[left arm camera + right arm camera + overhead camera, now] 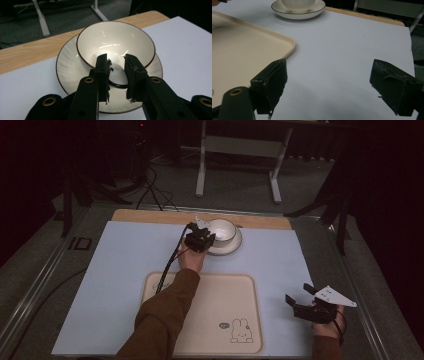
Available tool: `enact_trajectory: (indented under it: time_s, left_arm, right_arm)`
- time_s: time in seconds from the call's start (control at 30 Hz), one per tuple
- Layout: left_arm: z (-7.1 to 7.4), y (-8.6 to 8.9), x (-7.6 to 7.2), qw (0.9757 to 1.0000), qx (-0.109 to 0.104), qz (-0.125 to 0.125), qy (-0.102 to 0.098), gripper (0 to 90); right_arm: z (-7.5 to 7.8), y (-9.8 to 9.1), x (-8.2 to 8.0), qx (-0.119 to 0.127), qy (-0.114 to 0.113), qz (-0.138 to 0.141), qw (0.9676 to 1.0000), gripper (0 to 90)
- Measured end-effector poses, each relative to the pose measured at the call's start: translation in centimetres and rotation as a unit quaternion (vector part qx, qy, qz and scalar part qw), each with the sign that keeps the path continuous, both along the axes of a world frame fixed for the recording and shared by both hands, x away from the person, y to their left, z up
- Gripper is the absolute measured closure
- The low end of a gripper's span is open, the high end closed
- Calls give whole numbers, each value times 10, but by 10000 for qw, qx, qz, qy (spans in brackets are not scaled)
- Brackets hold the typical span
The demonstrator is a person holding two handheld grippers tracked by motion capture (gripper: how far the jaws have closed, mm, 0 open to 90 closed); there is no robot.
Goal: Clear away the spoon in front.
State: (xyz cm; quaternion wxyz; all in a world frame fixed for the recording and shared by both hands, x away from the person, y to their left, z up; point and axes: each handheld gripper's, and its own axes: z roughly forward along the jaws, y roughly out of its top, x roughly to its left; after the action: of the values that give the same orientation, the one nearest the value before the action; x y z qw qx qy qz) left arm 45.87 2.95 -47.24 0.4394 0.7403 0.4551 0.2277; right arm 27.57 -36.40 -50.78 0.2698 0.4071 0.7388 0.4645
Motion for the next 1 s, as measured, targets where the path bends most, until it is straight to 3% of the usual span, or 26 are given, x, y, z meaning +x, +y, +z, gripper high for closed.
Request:
enact_trajectory:
  time_s: [1.0]
  left_arm:
    - [33,21,-26,9994,-124,66,-306,740]
  right_arm:
    - [0,0,0,-9,-7,-6,10000,142]
